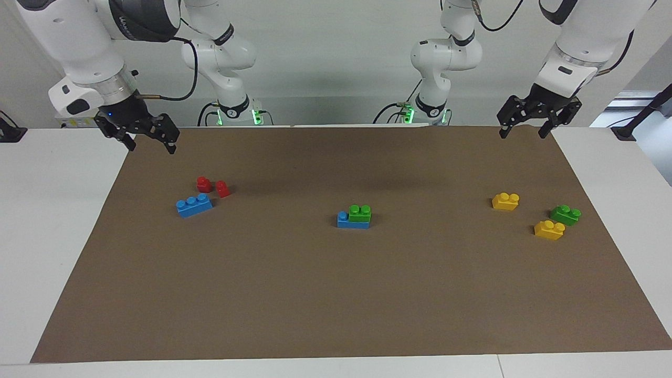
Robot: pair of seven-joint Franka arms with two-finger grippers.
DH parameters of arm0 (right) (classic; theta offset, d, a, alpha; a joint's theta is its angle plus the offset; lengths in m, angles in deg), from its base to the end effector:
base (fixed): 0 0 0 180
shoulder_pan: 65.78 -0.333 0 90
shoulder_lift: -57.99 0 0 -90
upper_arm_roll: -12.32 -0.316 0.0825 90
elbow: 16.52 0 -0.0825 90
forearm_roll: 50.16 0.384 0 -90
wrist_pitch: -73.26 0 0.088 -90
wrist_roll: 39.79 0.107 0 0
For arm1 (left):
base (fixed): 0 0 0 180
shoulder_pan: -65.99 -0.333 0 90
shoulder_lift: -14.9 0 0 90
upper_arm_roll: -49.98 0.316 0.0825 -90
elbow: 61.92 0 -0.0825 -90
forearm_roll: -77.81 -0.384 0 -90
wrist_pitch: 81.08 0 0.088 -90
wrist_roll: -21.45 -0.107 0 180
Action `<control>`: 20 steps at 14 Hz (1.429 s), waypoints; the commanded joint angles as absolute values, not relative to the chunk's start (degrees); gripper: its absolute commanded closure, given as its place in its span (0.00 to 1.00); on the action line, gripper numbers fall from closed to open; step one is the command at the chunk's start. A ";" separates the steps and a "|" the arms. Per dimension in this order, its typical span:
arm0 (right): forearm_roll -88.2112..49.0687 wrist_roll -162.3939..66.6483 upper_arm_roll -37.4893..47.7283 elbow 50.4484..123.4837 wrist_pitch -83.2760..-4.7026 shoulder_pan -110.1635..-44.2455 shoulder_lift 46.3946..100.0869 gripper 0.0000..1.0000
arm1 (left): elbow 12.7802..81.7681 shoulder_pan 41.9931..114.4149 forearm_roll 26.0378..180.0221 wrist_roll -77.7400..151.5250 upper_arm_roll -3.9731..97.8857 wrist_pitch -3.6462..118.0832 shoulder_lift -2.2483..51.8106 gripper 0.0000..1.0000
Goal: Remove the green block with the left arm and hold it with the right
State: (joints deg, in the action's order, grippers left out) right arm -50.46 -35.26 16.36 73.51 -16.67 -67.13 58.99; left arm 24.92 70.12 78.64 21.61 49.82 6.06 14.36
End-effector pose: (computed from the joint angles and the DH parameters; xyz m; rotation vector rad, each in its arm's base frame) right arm 0.5587 -0.0265 0.6145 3.1285 -0.1973 -0.0299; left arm 0.5453 -0.0425 0.6512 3.1244 -0.1140 0.0220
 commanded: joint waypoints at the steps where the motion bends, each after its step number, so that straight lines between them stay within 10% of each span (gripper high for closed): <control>1: -51.57 -33.29 15.92 74.36 -18.15 -67.18 58.60 0.00 | 26.76 69.24 79.30 20.66 49.37 7.17 13.14 0.00; 10: -51.22 -32.16 15.92 75.23 -18.41 -67.09 58.43 0.00 | 28.86 69.24 79.21 21.28 49.37 7.43 11.91 0.00; 20: -45.60 23.60 15.31 79.36 -32.89 -78.51 64.74 0.04 | 42.65 71.51 79.30 26.08 48.49 14.71 5.50 0.00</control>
